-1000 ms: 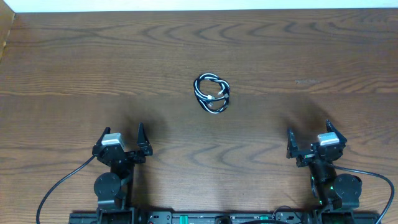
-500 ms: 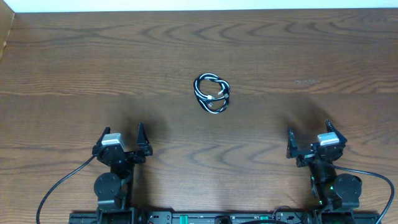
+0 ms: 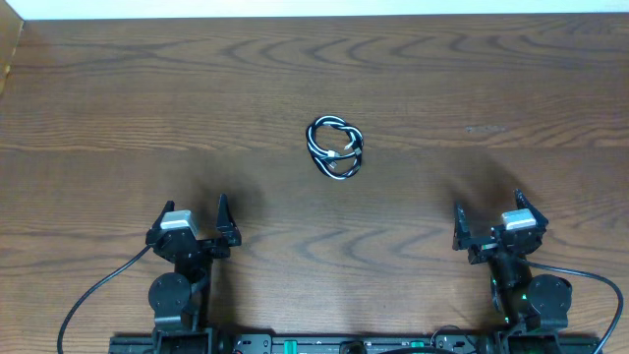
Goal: Untangle cables
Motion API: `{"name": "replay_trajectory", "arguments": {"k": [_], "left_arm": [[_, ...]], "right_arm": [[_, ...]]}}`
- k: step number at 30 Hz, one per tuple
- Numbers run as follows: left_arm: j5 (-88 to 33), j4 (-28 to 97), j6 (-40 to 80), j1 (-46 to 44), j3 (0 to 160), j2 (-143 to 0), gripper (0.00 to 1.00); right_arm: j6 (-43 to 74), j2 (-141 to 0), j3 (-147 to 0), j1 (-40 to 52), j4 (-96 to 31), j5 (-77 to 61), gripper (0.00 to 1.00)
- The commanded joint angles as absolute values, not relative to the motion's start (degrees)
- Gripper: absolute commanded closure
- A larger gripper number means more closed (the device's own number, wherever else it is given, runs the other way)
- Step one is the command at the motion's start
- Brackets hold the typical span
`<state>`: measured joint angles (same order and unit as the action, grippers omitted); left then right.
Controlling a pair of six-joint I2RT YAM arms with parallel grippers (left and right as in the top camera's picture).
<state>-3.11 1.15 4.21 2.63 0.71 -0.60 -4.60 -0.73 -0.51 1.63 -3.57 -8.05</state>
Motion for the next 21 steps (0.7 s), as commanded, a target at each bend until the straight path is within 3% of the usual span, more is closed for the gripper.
{"name": "replay_trajectory", "arguments": {"k": [1, 21], "left_arm": [[-3.4, 3.8, 3.4, 3.0, 0.2, -0.3, 0.04], [-3.4, 3.8, 3.4, 3.0, 0.2, -0.3, 0.04]], "right_arm": [[-3.9, -0.5, -0.3, 1.9, -3.7, -7.8, 0.01], [-3.9, -0.5, -0.3, 1.9, -3.1, -7.8, 0.01]]}}
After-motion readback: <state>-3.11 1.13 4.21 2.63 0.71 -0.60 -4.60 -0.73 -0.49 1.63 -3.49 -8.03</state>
